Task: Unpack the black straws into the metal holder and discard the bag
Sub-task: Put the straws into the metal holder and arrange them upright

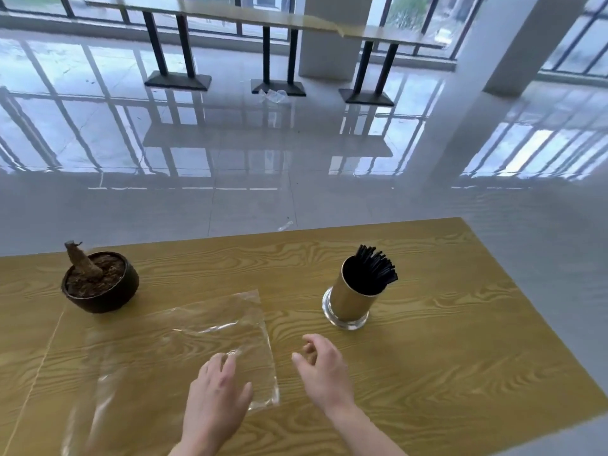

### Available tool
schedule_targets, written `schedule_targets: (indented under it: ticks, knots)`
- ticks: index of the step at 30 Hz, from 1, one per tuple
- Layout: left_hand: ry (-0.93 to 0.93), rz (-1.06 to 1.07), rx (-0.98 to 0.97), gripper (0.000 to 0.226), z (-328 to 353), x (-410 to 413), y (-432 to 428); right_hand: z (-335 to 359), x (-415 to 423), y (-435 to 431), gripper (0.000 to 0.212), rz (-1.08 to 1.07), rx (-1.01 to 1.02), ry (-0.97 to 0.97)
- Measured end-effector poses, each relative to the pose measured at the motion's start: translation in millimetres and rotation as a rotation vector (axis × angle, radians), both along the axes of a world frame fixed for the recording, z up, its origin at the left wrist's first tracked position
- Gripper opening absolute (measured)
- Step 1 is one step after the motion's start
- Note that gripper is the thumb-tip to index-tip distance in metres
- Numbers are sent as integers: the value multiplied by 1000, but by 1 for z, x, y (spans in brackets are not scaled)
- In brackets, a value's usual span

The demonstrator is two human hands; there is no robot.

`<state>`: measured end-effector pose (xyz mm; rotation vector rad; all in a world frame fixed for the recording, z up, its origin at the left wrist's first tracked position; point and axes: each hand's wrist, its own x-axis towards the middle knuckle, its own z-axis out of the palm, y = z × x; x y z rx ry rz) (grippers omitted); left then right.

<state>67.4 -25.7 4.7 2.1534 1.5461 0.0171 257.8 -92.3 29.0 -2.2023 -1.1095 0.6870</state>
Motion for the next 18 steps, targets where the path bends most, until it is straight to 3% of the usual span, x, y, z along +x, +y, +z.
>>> schedule_targets:
  ticks: [4,6,10,14,18]
  knots:
    - [-293,-33,-53,56,33,72,-4,27,69,-26,22,-174,196,60]
    - [-412,-31,-39,57,50,107,-2,38,105,-36,28,-224,287,97]
    - [-547,-7,-13,63,77,171,12,53,171,-30,67,-238,306,128]
    - [-537,53,-23,67,93,219,33,63,207,-5,115,-91,192,-5]
    - [-457,20,-90,70,99,250,53,62,217,25,124,-24,60,-66]
